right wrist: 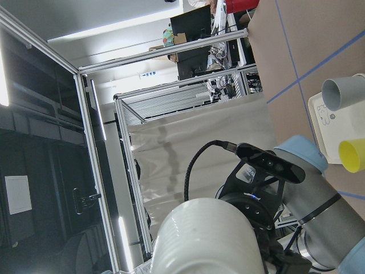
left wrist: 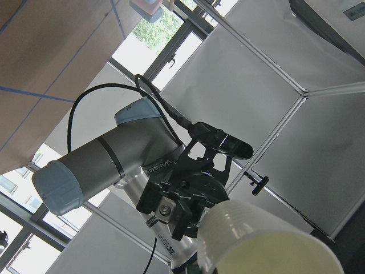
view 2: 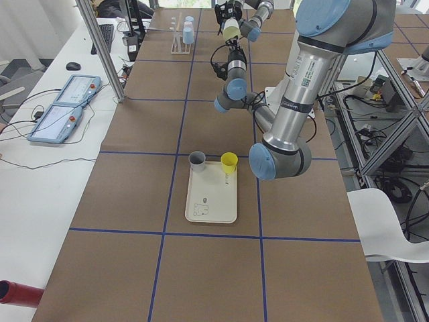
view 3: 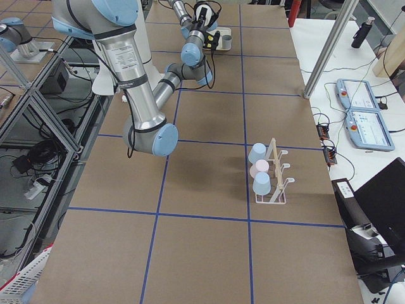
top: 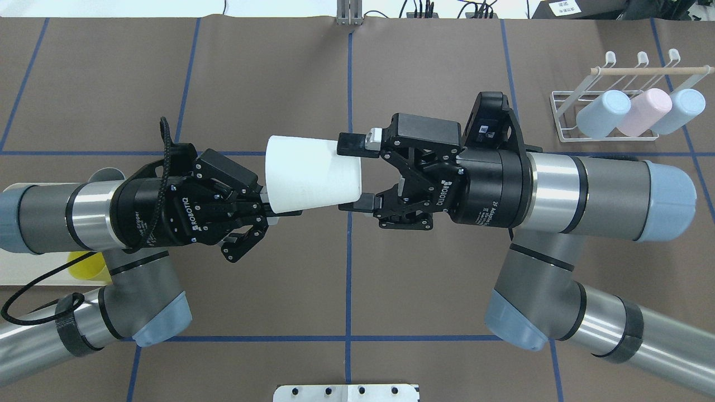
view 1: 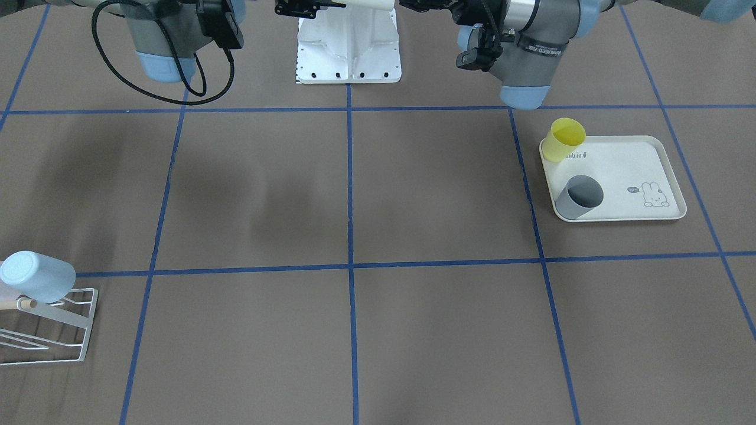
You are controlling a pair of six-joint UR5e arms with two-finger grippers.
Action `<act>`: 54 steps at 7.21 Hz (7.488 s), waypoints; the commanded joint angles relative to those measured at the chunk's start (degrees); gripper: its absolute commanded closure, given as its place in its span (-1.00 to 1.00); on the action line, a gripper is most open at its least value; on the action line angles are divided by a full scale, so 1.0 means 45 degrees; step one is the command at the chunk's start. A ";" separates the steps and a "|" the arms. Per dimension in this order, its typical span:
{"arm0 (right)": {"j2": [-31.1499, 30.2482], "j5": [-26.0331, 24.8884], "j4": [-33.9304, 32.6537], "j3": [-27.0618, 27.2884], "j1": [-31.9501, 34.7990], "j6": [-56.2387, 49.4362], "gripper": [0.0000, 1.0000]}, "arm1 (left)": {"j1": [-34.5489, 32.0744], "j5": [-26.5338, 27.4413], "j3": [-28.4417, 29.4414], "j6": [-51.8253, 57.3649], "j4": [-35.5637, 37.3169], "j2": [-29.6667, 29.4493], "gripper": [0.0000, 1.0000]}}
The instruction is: Transfer IKEA cup to right arm and place on rack
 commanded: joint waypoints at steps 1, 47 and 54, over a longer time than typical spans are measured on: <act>-0.0001 -0.0136 0.0021 -0.0069 -0.0064 -0.0016 -0.93 | 0.0001 -0.0002 0.0013 0.0000 0.0000 -0.0004 1.00; 0.1369 0.7540 -1.8006 -0.8976 1.0522 -2.4918 0.46 | -0.9628 -0.6350 -0.1100 2.1953 2.0214 0.3082 -1.00; 0.1132 0.7442 -1.7947 -0.8722 0.9918 -2.4918 0.26 | -0.9609 -0.6350 -0.2110 2.1972 2.1765 0.2986 -1.00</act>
